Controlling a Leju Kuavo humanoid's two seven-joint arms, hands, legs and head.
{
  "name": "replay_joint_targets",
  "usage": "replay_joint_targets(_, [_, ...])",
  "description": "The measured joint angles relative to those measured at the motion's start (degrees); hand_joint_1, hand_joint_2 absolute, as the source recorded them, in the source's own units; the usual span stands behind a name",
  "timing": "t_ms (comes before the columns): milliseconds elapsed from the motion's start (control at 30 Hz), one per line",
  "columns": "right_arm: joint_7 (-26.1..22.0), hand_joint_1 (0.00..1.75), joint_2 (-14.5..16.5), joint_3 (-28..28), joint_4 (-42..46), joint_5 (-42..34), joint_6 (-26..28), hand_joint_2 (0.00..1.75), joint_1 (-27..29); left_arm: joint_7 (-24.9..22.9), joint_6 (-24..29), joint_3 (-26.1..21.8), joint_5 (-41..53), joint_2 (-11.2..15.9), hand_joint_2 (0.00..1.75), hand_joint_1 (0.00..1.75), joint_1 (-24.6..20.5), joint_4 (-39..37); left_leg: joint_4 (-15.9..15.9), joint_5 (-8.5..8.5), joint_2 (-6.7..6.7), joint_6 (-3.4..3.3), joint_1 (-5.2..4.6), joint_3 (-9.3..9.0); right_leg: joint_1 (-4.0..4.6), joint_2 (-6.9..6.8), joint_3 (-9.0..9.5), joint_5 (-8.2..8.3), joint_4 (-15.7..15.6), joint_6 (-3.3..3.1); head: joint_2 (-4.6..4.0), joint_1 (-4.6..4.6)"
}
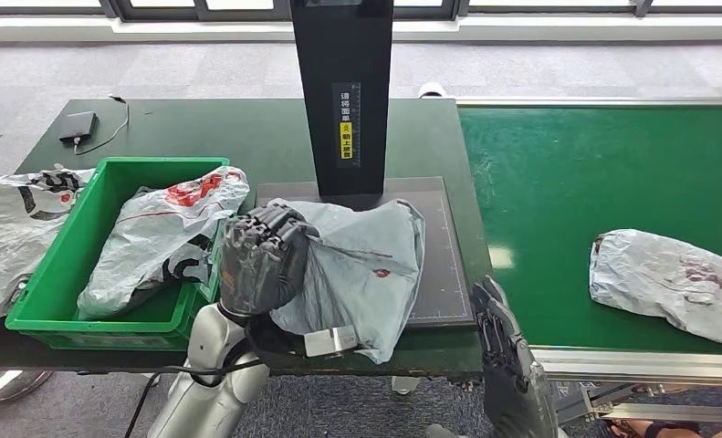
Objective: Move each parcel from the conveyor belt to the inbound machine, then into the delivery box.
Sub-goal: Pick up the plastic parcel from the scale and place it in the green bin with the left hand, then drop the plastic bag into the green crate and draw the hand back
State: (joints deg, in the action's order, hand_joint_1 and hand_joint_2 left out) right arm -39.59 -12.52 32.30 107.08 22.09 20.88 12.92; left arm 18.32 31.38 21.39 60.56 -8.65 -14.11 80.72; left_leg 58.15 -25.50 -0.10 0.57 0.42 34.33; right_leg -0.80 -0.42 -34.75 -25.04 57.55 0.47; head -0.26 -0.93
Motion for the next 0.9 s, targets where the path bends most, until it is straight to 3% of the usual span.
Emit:
replay_joint_targets(167, [-0.07, 0.00, 0.15, 0.14, 0.00, -1.79, -1.19, 1.75, -0.54, -1.08, -7.16, -5.24, -10.89, 4.29, 1.75, 1.75, -9.93, 4.44, 0.00, 0.16, -0.01, 0.11, 0.07, 0.01, 0.06, 0.00, -0.01, 0.11, 0.02, -0.09, 0.01, 0.01])
replay_joint_targets(333, [-0.42, 0.00, 0.17, 0.38, -0.22, -4.17, -2.66, 1.75, -2.78, -3.97, -11.86, -10.34, -13.77, 6.89, 1.75, 1.75, -21.92, 3.07, 0.01, 0.35, -0.01, 0.11, 0.12, 0.15, 0.13, -0.01, -0.14, 0.29, 0.02, -0.15, 0.01, 0.00])
replay_joint_targets(633, [-0.48, 0.00, 0.17, 0.65, -0.60, -6.55, -1.83, 1.75, -4.51, -8.24, -13.31, -13.96, -13.76, 8.12, 1.75, 1.75, -37.86, -4.49, 0.02, 0.39, -0.03, 0.13, 0.11, 0.18, 0.11, -0.01, -0.15, 0.34, 0.02, -0.13, 0.01, -0.01])
replay_joint_targets(767, [-0.48, 0.00, 0.09, 1.13, -0.85, -8.33, -1.88, 1.75, -5.63, -12.45, -13.27, -17.05, -14.91, 9.14, 1.75, 1.75, -46.12, -11.03, 0.01, 0.38, 0.04, 0.15, 0.11, 0.19, 0.13, 0.07, -0.20, 0.37, 0.02, -0.17, 0.01, -0.01])
replay_joint_targets(900, [-0.48, 0.00, 0.06, 1.33, -1.57, -9.34, -2.39, 1.75, -6.93, -12.31, -11.66, -20.93, -15.62, 11.61, 1.75, 1.75, -51.79, -20.04, -0.02, 0.40, 0.13, 0.19, 0.11, 0.11, 0.16, 0.22, -0.21, 0.37, 0.03, -0.19, 0.00, 0.01])
